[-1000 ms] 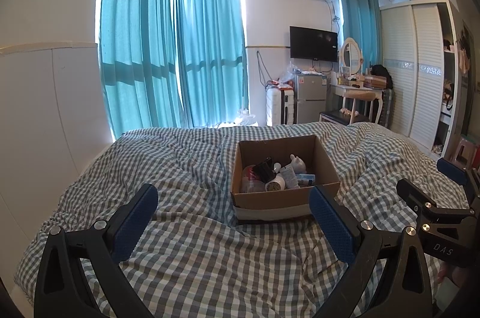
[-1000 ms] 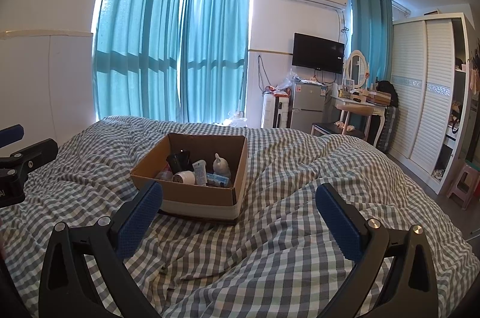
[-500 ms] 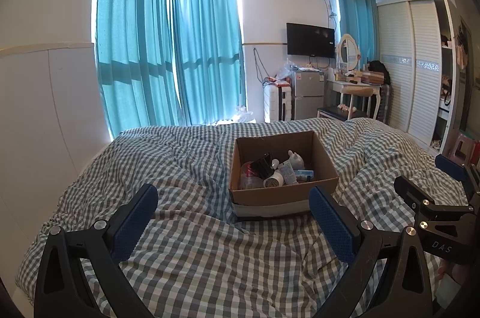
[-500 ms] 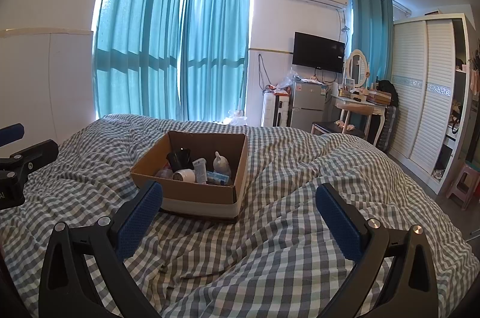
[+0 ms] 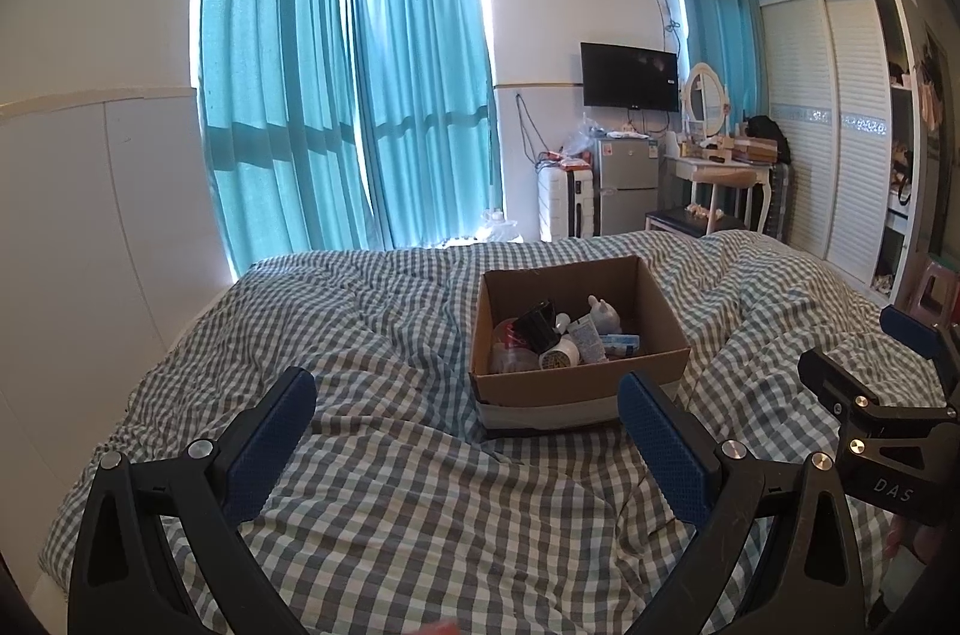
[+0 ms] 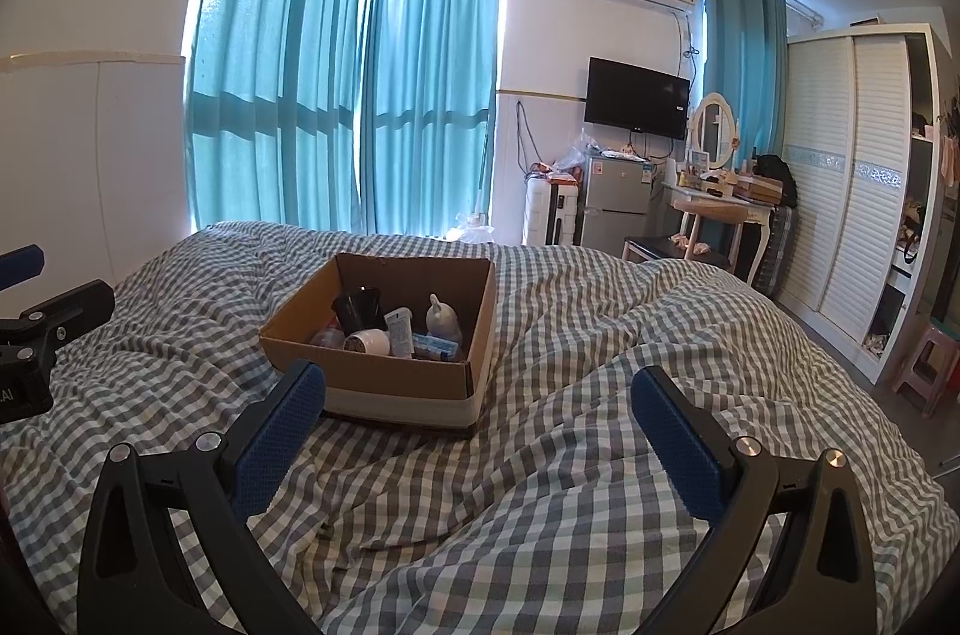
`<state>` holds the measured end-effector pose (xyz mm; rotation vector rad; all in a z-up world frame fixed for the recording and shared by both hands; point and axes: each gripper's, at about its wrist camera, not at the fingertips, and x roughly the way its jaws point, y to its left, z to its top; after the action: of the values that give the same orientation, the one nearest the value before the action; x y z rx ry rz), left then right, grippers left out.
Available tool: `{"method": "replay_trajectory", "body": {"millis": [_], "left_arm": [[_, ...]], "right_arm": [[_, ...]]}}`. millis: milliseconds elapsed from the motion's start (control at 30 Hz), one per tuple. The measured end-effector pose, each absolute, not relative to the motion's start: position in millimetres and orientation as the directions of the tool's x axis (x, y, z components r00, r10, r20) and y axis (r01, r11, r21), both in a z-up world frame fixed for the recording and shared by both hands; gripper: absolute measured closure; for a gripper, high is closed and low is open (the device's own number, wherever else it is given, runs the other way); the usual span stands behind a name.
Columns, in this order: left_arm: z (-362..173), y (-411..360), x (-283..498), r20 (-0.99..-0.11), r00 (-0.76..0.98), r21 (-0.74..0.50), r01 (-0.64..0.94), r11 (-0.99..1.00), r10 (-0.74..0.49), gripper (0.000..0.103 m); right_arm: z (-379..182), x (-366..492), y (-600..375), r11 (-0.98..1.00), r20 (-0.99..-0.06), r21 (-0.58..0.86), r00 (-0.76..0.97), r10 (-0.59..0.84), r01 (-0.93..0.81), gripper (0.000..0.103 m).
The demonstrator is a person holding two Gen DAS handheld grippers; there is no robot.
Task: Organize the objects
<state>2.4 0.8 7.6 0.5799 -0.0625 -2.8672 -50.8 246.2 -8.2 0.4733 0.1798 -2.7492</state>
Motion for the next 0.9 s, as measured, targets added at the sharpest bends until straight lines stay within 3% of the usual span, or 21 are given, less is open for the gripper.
{"method": "replay_trajectory", "body": {"millis": [900], "left_arm": [[2.8,-0.7,0.8,-0.401,-0.89,0.069,0.206,-0.976,-0.216,0.0]], "right_arm": [[-12.3,-50.1,245.1,-0.932,-0.356,-0.07,-0.882,-0.31,0.355,0.001]]}}
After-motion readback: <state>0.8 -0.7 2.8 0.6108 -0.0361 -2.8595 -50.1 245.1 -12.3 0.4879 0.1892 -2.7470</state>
